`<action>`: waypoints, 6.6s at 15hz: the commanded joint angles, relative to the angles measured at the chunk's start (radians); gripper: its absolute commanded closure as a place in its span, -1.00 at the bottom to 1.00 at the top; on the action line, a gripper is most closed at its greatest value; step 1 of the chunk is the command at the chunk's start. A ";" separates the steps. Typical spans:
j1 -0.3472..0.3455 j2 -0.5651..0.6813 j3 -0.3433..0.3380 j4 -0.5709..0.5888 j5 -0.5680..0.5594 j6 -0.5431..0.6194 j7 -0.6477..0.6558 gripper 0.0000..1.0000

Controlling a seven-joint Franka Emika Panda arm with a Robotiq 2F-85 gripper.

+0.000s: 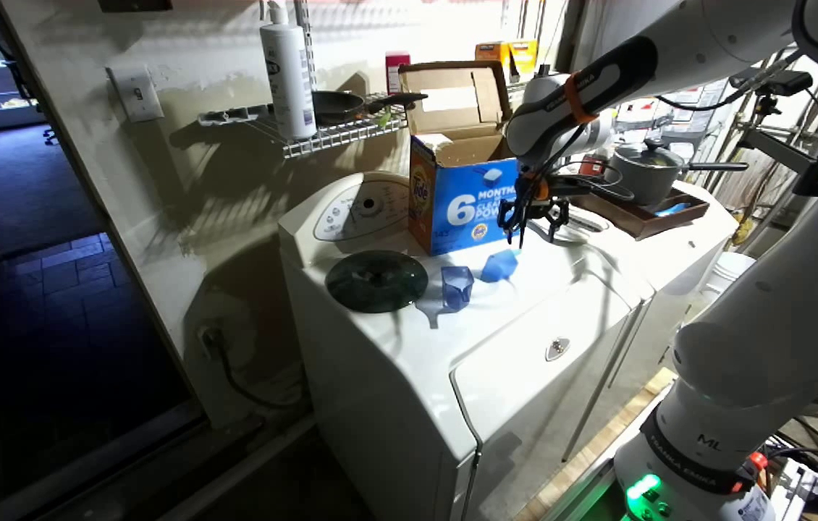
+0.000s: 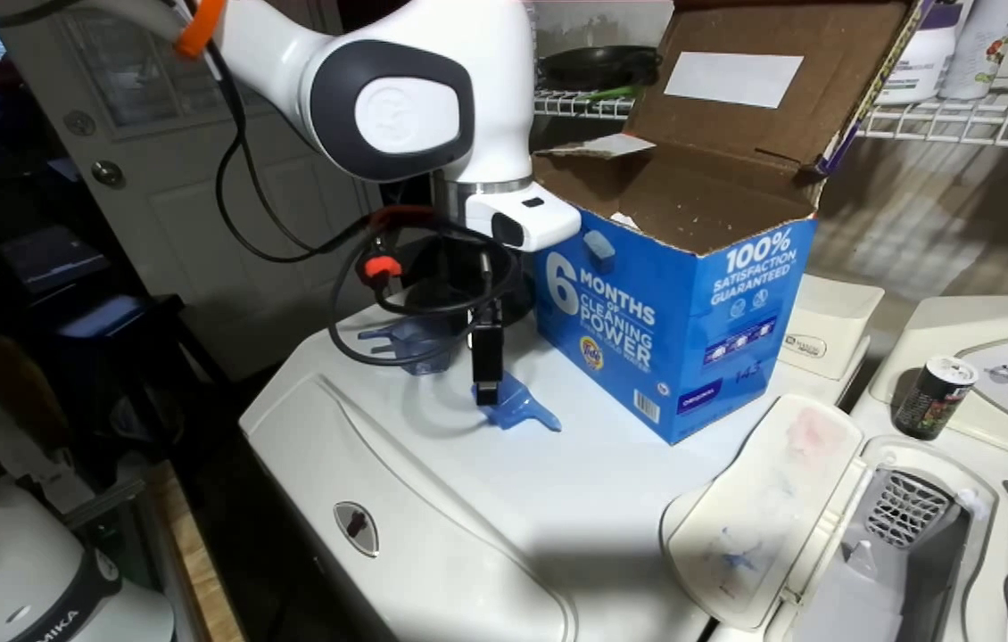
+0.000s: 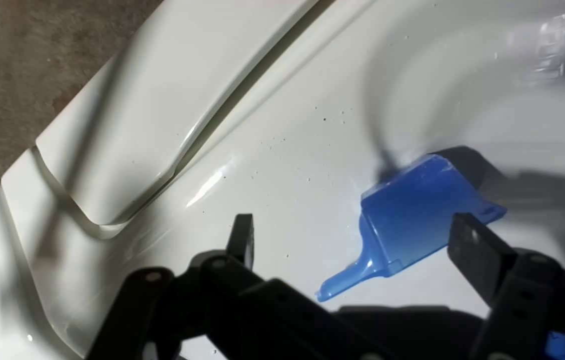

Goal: Put the purple and blue cup in an upright position

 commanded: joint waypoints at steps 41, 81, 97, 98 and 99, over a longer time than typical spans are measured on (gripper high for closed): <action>0.126 0.202 -0.061 0.120 -0.028 0.137 0.088 0.94; 0.184 -0.169 0.015 -0.224 0.057 0.406 -0.440 -1.00; 0.178 -0.399 0.116 -0.222 0.058 0.197 -0.168 -1.00; 0.173 -0.405 0.122 -0.220 0.056 0.182 -0.143 -1.00; 0.160 -0.413 0.136 -0.220 0.043 0.174 -0.102 -1.00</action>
